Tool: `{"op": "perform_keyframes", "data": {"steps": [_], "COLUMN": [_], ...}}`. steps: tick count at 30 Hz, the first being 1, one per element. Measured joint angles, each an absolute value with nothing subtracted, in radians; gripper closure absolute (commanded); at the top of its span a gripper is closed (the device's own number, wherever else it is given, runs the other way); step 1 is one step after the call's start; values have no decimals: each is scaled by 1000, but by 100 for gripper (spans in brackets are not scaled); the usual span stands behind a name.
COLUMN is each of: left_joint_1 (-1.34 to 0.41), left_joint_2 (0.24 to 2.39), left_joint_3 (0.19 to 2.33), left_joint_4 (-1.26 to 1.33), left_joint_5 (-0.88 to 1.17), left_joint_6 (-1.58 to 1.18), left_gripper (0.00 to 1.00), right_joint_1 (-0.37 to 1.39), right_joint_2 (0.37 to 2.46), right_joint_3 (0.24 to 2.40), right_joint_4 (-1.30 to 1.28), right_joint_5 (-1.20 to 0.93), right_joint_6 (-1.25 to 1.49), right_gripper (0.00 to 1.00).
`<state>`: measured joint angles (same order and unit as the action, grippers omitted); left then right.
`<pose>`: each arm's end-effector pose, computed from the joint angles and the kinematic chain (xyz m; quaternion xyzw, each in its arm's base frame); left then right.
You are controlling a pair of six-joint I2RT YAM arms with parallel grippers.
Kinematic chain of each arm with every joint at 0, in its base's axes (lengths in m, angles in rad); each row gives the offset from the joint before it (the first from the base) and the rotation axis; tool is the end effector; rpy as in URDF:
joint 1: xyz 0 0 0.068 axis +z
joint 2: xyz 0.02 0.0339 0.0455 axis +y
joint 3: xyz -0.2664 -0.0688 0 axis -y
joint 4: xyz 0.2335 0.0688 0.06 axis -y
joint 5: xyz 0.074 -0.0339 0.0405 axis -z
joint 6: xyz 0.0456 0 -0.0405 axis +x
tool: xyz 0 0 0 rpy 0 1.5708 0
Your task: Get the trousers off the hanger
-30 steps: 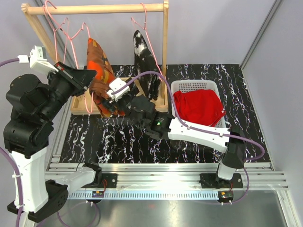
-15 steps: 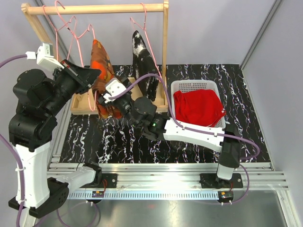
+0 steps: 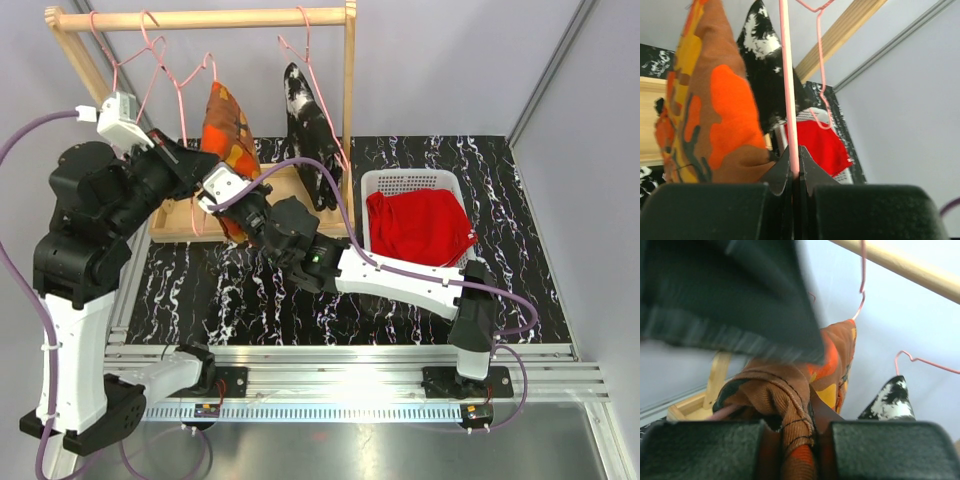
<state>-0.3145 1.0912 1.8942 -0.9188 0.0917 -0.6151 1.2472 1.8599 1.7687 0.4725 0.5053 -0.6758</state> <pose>0.1268 -0.0456 0.5457 -0.0816 0.7422 -0.3284 0.5785 0.1607 0.4098 0.4497 -0.3264 0.4803 0.0916 0.8090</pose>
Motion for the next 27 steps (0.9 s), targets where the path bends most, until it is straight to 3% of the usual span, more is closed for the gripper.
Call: {"op": "perform_keyframes", "data": {"steps": [12, 19, 27], "left_joint_1": [-320, -320, -320], "left_joint_2": [907, 844, 815], "left_joint_3": [1501, 1377, 1265], "left_joint_4": [-794, -802, -807], "left_joint_5": [-43, -97, -151], "left_joint_6": [-551, -531, -503], "left_gripper": [100, 100, 100], "right_joint_1": [1225, 1169, 1147], "right_joint_2": [1845, 1834, 1818], "right_joint_3": [1770, 1859, 2179], "right_joint_4": [309, 216, 25], "right_joint_5": [568, 573, 582], "right_joint_6": [-707, -694, -661], "right_gripper": [100, 100, 100]}}
